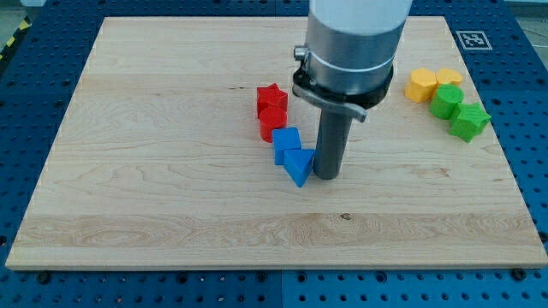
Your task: Move your hand parallel to the right of the red circle
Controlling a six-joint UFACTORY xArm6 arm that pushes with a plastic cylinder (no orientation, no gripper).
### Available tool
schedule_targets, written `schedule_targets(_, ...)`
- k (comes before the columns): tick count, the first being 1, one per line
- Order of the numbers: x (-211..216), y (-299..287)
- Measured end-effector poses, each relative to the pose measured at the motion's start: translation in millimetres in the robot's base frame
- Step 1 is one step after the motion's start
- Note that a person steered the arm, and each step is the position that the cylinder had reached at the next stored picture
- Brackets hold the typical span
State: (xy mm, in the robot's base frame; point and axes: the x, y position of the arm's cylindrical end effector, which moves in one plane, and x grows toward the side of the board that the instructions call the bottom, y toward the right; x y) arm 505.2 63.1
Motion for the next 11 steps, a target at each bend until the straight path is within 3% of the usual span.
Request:
schedule_targets(3,-5.6,-19.9)
schedule_targets(7,-81.6,22.7)
schedule_targets(11,-61.7,44.0)
